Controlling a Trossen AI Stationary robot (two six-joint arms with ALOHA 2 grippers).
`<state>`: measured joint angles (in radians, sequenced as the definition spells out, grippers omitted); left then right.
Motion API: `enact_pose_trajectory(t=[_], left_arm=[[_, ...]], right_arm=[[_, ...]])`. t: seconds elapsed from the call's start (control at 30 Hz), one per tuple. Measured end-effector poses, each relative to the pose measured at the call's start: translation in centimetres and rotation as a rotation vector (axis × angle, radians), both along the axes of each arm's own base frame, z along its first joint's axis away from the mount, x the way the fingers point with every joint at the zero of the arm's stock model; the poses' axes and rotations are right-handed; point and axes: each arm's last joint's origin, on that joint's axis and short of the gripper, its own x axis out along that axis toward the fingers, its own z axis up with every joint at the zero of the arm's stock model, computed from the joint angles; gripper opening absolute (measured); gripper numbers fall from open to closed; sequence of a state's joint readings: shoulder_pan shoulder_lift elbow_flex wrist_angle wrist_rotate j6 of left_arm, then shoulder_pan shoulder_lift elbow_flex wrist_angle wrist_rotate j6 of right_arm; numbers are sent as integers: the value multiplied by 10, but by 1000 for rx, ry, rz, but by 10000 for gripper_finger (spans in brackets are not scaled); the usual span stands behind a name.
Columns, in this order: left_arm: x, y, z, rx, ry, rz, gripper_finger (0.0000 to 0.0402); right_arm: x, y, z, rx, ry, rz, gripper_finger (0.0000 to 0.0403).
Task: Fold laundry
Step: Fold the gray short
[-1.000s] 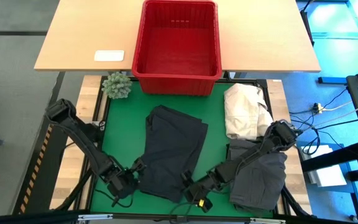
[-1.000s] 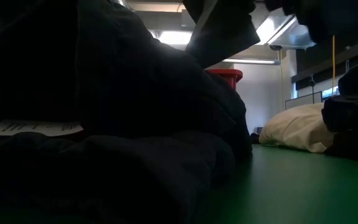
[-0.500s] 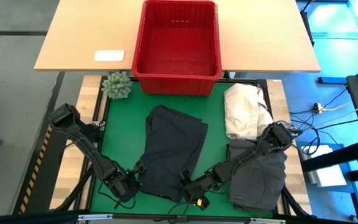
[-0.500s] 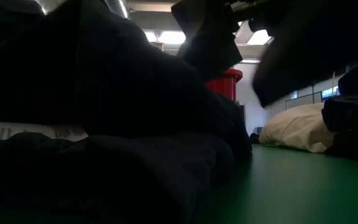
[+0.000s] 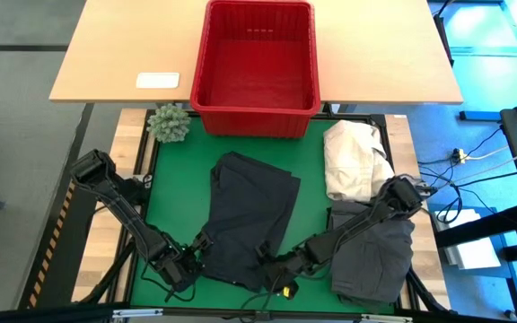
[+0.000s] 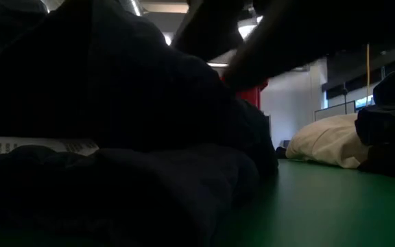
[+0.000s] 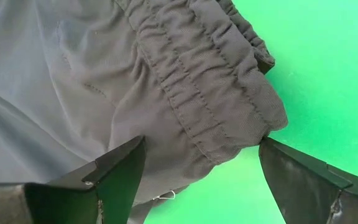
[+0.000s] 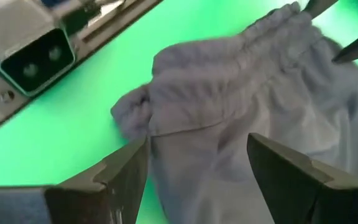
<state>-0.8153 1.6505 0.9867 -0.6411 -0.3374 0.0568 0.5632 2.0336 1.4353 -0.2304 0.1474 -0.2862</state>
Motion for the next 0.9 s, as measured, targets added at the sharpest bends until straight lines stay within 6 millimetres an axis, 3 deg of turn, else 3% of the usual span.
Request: enact_pose_trajectory(t=[0.33,0.9], left_arm=[[1,0,0,17,-24,3,309],[5,-3,2,-9,-72,6,308]], right_arm=[[5,4,-40,-58,72,40,269],[11,2,-42,-167,-35,-21,269]])
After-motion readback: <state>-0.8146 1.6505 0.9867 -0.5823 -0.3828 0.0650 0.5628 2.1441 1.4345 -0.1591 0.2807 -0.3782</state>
